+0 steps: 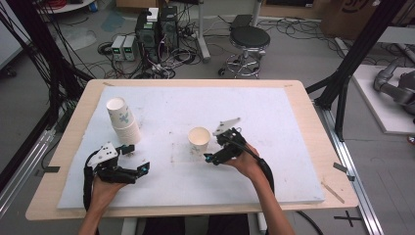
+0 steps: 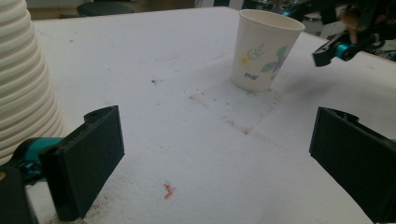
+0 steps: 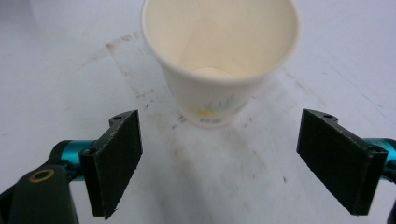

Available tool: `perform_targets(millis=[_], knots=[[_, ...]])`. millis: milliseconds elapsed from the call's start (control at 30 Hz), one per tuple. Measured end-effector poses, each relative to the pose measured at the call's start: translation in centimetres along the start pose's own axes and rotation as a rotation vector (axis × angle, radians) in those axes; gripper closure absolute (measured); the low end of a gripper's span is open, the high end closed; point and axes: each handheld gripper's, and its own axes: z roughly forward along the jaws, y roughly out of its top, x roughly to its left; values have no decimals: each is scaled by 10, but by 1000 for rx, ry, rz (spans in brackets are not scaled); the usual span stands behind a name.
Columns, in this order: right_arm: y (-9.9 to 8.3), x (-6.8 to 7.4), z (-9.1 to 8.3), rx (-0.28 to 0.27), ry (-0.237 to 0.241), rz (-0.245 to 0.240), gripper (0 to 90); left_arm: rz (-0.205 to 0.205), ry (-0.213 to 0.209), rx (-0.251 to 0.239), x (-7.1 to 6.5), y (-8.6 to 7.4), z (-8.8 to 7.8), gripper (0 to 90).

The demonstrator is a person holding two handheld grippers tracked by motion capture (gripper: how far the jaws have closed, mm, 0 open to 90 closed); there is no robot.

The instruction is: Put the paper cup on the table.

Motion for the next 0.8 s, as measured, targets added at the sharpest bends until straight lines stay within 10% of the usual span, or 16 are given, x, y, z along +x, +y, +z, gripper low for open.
perform_targets(millis=[433, 800], knots=[[-85, -6, -49, -249, -122, 138, 143, 8, 16, -6, -1, 0, -1, 30], [-115, -14, -57, -322, -201, 206, 145, 6, 32, -23, -3, -2, -4, 30]])
